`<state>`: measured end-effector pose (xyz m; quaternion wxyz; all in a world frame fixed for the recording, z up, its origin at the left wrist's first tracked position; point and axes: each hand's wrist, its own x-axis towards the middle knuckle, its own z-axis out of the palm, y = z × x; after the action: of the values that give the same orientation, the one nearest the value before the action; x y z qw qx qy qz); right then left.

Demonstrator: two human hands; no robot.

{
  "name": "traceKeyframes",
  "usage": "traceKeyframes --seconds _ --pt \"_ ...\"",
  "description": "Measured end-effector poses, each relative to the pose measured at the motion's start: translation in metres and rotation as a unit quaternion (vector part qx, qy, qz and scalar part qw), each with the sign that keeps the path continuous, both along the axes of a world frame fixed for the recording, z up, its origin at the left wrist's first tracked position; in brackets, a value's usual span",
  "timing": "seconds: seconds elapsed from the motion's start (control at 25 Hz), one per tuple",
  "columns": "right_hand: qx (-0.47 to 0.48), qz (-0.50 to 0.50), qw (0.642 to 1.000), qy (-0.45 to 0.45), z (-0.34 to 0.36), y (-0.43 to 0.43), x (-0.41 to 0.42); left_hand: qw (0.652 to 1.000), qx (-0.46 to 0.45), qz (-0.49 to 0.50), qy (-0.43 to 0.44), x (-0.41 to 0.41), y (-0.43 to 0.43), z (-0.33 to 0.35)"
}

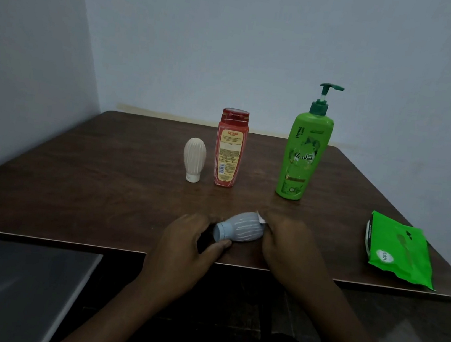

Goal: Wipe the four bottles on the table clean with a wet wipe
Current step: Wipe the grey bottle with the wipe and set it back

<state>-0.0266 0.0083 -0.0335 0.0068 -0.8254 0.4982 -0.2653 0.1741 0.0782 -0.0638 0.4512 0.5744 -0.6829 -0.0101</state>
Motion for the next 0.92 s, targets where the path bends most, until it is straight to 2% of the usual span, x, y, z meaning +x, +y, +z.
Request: traceKeyframes --seconds 0.08,0.2,0.52,0.8,0.88,0.92 --pt "-0.010 0.054 0.998 -0.018 -0.003 0.013 0.015 1.000 -0.004 -0.002 -0.009 0.001 -0.002 -0.002" --pt "0.036 0.138 0.990 -0.022 0.000 0.027 0.033 1.000 -0.005 -0.016 -0.010 0.002 -0.003 -0.003" --pt "-0.021 0.189 0.981 -0.044 -0.020 0.028 0.010 1.000 -0.013 -0.028 -0.003 0.001 0.000 0.000" --pt "-0.043 0.209 0.976 0.046 -0.027 0.046 -0.016 1.000 0.004 -0.014 -0.015 0.001 -0.001 -0.004" --pt "-0.015 0.227 0.974 0.017 -0.020 0.050 -0.023 1.000 0.013 -0.017 -0.006 0.001 0.000 -0.005" --pt "0.009 0.233 0.972 -0.026 -0.015 0.050 -0.026 1.000 0.014 -0.017 -0.002 0.002 0.000 -0.005"
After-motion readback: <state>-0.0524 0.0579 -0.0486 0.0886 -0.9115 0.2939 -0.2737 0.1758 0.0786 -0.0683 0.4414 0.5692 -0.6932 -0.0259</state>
